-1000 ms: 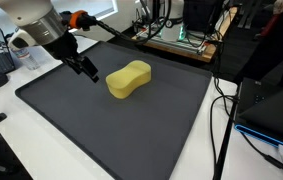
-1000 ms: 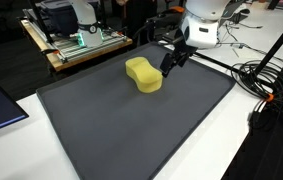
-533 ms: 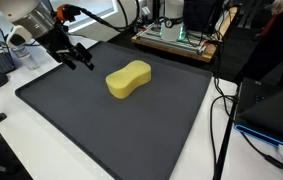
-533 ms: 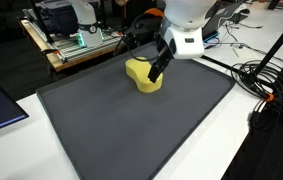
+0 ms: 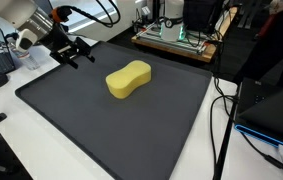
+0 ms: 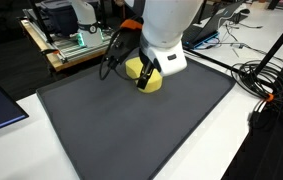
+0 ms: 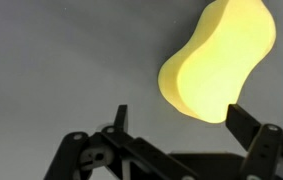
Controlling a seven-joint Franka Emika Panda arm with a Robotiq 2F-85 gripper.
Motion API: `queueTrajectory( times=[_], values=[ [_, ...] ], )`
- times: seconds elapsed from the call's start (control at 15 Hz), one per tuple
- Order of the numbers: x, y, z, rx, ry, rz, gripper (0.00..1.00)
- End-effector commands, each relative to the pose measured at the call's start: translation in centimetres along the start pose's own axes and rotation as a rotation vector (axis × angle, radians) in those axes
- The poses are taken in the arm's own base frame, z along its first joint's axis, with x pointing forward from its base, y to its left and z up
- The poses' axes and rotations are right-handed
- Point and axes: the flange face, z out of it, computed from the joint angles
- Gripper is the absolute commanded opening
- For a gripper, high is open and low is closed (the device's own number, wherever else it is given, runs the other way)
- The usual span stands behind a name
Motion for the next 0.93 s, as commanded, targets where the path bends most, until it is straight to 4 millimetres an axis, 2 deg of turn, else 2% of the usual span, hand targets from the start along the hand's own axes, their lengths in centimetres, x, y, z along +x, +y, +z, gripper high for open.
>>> queueTrajectory(
  times=[0.0,0.47,0.87],
  values=[
    [-1.8,1.5,0.0,0.077,0.032,-0.04,1.0],
    [-6.1,3.1,0.1,0.169,0.195,0.086,1.0],
    [-10.7,3.8,1.7,0.214,0.363,0.251,1.0]
  ],
)
